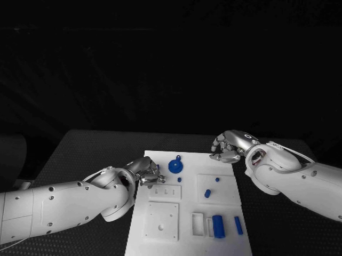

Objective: Assemble the parts on the task board

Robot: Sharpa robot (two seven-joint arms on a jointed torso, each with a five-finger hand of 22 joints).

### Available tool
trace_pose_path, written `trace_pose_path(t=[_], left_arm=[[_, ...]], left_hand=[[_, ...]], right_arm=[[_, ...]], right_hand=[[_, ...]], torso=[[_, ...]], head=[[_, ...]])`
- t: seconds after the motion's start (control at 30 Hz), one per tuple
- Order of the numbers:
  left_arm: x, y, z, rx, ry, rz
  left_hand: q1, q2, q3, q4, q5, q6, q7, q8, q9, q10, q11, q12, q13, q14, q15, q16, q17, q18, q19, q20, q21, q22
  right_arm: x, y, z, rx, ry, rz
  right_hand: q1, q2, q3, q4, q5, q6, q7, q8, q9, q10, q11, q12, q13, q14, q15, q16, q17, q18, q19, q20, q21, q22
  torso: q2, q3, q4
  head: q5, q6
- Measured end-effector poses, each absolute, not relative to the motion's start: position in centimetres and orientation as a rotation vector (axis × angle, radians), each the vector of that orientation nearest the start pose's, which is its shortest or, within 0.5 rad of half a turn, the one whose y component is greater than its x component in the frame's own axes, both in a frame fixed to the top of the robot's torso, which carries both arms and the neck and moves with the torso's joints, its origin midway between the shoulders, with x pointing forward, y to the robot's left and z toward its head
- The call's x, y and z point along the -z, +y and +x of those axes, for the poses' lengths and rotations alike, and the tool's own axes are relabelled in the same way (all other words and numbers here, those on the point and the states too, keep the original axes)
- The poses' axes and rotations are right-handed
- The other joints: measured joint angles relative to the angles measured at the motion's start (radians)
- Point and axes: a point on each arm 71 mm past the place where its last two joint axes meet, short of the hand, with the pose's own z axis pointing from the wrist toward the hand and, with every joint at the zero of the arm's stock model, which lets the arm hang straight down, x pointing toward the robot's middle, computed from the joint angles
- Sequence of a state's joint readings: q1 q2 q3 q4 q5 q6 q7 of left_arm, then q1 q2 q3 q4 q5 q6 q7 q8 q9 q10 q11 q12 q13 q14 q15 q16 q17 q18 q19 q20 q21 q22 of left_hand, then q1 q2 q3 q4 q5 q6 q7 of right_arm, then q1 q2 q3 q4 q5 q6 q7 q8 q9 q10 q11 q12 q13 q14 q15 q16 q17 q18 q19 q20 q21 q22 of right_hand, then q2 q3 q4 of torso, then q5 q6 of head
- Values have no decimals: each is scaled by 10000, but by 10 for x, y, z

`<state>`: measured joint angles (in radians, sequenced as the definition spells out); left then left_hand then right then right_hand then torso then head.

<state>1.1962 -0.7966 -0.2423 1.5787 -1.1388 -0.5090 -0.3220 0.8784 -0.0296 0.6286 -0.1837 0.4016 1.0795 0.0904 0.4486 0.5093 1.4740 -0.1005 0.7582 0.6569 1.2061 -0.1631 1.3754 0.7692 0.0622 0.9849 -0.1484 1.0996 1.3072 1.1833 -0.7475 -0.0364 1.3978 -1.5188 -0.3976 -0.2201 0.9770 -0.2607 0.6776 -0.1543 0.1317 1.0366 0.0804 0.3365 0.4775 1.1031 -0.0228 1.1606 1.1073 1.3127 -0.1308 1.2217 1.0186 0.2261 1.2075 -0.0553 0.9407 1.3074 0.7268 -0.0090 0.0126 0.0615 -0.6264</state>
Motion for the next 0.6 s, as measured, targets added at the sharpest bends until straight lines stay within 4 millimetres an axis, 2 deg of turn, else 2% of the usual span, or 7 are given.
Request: trace_pose_path(t=[0.23, 0.6], left_arm=[[269, 187, 441, 5841, 18717, -2839], [286, 181, 431, 5796, 18747, -2739]], left_hand=[[-23, -23, 17, 38, 58, 22, -22, 39, 50, -1, 0, 86, -1, 3, -4, 71, -44, 0, 0, 0, 77, -14], [-21, -21, 16, 40, 58, 30, -30, 38, 60, -2, 1, 125, -8, 13, -15, 70, -99, -1, -1, 0, 76, -37]], right_arm=[[195, -197, 509, -5053, 16123, -726], [195, -200, 510, -5005, 16138, -676]], right_hand=[[0, 0, -27, 27, 78, 2, -2, 0, 1, 14, 14, 0, -9, 1, 0, 0, 0, 0, 0, 1, 0, 0], [0, 0, -54, 54, 205, 6, -5, 0, 2, 15, 14, -38, -8, 1, 0, 0, 0, 0, -1, 2, 0, 0]], torso=[[-3, 2, 5], [9, -6, -5]], head=[[-27, -80], [-74, -118]])
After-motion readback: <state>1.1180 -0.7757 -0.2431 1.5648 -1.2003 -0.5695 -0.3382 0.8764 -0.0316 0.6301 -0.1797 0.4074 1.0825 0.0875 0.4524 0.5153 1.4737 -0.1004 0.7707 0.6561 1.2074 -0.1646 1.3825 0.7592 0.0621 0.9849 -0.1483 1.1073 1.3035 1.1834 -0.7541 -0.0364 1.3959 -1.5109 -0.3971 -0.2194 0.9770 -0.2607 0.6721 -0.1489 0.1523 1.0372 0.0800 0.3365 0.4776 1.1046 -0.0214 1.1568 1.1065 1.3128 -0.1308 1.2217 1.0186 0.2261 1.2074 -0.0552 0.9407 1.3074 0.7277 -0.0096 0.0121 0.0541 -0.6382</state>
